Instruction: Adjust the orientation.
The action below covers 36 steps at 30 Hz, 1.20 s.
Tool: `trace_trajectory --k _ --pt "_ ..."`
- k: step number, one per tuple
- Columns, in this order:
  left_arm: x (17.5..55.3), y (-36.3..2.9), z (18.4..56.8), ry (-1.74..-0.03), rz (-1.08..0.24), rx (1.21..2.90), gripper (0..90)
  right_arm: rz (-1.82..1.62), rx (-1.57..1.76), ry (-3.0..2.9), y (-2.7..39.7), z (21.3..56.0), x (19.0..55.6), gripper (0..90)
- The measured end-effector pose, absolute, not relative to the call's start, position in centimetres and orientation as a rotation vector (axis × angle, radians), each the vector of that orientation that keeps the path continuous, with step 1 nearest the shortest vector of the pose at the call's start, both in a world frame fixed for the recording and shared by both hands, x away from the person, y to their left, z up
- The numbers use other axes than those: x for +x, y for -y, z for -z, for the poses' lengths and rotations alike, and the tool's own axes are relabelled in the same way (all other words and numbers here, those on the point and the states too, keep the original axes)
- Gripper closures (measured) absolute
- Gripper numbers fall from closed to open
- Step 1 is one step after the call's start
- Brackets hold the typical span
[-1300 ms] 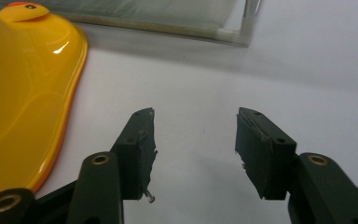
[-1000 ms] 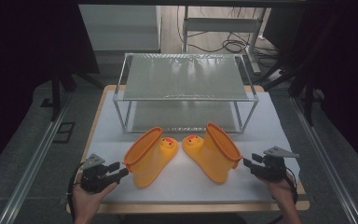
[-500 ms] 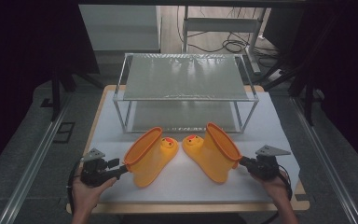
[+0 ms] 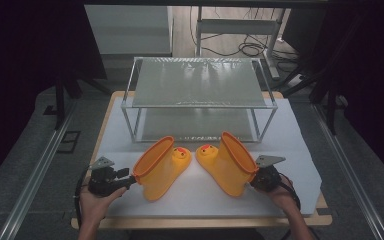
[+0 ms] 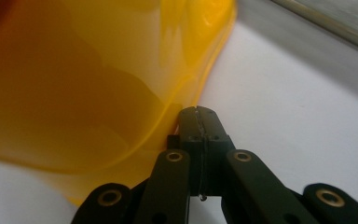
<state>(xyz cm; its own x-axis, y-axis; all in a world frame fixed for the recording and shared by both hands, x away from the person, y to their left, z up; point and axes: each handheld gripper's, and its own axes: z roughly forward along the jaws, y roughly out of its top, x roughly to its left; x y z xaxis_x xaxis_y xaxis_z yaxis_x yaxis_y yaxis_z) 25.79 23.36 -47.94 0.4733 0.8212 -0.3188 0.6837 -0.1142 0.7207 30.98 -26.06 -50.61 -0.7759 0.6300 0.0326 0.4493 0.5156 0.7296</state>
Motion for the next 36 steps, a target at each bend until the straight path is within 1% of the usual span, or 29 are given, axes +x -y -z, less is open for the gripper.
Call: trace_trajectory --k 7,16,28,36 --pt "25.7 -23.7 47.8 -1.264 -0.206 1.839 46.3 -1.138 0.819 -2.581 25.2 50.4 29.9 89.9" --pt "25.8 -23.3 48.1 -1.266 -0.195 1.857 46.2 -1.171 0.671 -2.659 22.6 50.2 28.5 89.9" --pt "26.0 -23.4 48.3 -1.273 -0.189 1.862 46.2 -1.238 0.625 -2.675 19.5 50.6 28.2 89.8" --pt "26.0 -23.3 48.3 -1.277 -0.188 1.862 46.2 -1.263 0.617 -2.658 18.6 50.9 28.1 89.8"
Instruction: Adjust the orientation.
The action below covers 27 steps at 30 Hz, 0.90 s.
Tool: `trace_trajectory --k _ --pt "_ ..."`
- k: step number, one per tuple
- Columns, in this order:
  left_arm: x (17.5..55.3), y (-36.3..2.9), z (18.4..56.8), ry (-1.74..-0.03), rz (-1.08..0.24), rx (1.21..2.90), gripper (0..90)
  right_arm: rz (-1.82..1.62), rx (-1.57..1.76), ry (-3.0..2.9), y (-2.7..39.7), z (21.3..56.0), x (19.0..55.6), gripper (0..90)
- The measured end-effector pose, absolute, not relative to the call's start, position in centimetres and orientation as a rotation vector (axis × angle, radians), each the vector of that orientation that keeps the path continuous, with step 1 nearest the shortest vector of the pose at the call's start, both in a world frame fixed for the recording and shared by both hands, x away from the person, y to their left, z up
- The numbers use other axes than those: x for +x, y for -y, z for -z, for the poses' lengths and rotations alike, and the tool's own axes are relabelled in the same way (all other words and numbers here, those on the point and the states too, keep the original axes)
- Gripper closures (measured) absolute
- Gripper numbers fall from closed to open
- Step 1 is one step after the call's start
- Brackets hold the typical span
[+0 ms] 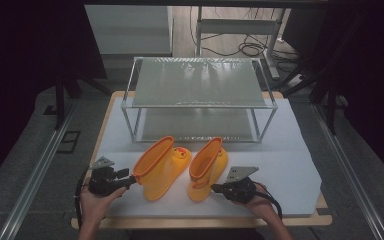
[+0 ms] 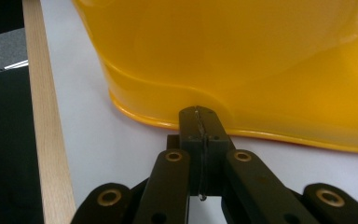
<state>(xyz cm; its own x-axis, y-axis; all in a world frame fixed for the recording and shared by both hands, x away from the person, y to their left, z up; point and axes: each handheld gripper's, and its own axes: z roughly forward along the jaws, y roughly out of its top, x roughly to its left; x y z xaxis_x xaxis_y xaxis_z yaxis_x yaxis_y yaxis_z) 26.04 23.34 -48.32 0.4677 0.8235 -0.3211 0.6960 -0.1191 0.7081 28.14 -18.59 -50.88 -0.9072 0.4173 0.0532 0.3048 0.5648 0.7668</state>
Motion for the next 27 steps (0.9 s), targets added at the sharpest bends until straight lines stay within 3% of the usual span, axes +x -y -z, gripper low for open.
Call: trace_trajectory --k 8,14,22,27 --pt "25.9 -23.4 48.1 -1.273 -0.182 1.849 46.1 -1.254 0.604 -2.630 18.6 50.9 27.8 87.8" --pt "25.8 -23.7 47.9 -1.271 -0.164 1.836 48.2 -1.288 0.738 -2.535 22.0 50.4 27.9 84.3" --pt "25.8 -23.8 47.5 -1.265 -0.166 1.832 47.7 -1.314 1.013 -2.357 27.8 50.5 28.3 61.0" --pt "25.8 -23.8 47.7 -1.266 -0.161 1.837 47.5 -1.307 1.081 -2.298 28.9 50.8 28.6 52.4"
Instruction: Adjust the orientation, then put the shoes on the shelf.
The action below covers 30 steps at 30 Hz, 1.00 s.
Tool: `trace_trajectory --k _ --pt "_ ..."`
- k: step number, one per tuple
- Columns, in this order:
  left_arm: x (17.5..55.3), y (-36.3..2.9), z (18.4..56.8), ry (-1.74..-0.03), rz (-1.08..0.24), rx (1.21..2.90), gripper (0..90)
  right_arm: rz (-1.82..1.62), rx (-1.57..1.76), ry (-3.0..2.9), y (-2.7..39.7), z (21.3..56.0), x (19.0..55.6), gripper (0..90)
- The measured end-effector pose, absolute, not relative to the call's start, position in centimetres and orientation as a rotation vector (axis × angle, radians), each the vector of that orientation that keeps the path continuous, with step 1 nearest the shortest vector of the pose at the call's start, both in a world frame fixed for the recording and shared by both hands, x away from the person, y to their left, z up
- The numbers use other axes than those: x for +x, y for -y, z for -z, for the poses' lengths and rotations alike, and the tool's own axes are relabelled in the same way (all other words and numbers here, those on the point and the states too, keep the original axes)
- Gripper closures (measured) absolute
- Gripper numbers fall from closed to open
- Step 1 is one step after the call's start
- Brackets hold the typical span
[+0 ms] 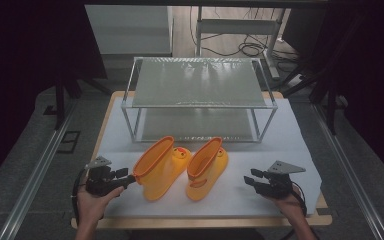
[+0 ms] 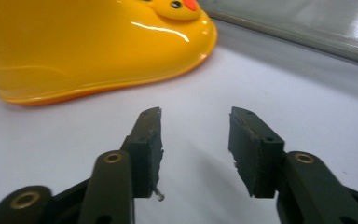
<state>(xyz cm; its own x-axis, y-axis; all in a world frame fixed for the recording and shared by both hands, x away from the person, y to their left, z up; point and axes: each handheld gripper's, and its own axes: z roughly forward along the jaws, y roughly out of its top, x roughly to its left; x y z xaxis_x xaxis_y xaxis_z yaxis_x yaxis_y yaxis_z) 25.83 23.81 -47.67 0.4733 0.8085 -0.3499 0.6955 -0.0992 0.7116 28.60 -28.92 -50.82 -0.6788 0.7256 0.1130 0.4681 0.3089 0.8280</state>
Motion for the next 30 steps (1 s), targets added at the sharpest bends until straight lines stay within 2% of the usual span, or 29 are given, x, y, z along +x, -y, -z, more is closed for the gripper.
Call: trace_trajectory --k 9,16,23,30 --pt "25.7 -23.9 47.4 -1.261 -0.157 1.833 47.2 -1.302 1.128 -2.274 29.1 51.1 28.8 47.8" --pt "25.8 -24.4 45.8 -1.234 -0.092 1.843 46.6 -1.302 1.151 -2.258 29.4 51.0 29.0 47.1" --pt "26.2 -26.0 41.7 -1.188 -0.014 1.859 46.4 -1.300 1.156 -2.262 29.5 51.1 29.1 46.8" --pt "26.5 -26.3 37.7 -1.135 0.078 1.944 46.4 -1.297 1.151 -2.266 29.3 51.1 29.1 46.7"
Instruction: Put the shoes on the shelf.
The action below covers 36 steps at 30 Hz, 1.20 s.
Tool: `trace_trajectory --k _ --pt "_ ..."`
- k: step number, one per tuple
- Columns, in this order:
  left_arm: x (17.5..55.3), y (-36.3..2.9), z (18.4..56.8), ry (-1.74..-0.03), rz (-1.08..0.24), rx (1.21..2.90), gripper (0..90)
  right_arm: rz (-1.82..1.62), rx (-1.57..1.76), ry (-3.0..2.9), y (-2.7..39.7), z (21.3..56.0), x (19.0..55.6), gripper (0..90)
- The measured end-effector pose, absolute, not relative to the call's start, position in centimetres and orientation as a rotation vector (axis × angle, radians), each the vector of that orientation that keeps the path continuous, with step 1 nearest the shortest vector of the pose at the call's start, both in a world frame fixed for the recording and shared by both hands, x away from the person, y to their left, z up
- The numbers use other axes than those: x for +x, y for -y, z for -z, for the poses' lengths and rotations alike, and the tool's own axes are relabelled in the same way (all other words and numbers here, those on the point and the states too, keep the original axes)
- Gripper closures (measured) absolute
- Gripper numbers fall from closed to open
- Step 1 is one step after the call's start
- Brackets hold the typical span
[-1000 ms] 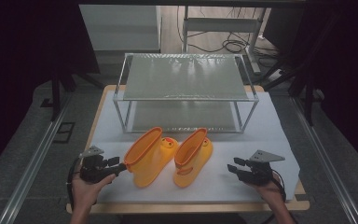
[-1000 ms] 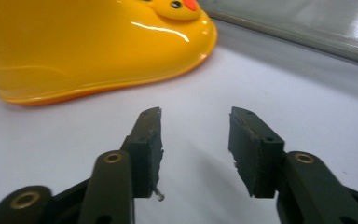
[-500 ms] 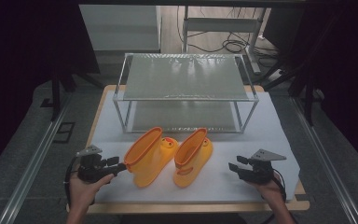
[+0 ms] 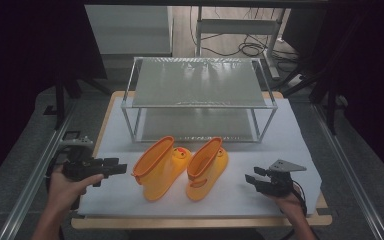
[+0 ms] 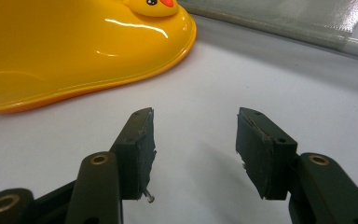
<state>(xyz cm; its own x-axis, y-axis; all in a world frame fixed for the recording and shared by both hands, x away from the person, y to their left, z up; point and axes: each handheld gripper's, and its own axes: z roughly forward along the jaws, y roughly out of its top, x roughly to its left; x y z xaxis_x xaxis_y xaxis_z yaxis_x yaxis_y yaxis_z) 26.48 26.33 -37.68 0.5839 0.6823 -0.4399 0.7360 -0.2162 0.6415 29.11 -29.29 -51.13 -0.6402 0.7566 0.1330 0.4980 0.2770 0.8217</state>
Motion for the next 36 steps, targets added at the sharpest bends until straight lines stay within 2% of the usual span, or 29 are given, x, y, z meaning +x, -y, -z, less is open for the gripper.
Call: trace_trajectory --k 6,17,26,36 --pt "26.9 -26.2 35.7 -1.094 0.154 2.023 45.8 -1.291 1.148 -2.271 29.4 51.1 29.2 46.7" --pt "27.1 -24.9 31.3 -1.006 0.145 2.103 46.1 -1.284 1.153 -2.275 29.4 51.1 29.3 46.7" --pt "27.9 -21.0 28.0 -0.929 0.193 2.196 48.4 -1.271 1.149 -2.282 29.3 51.1 29.3 46.7" --pt "29.7 -16.1 26.2 -0.890 0.191 2.290 51.1 -1.262 1.145 -2.289 29.1 51.2 29.4 46.8"
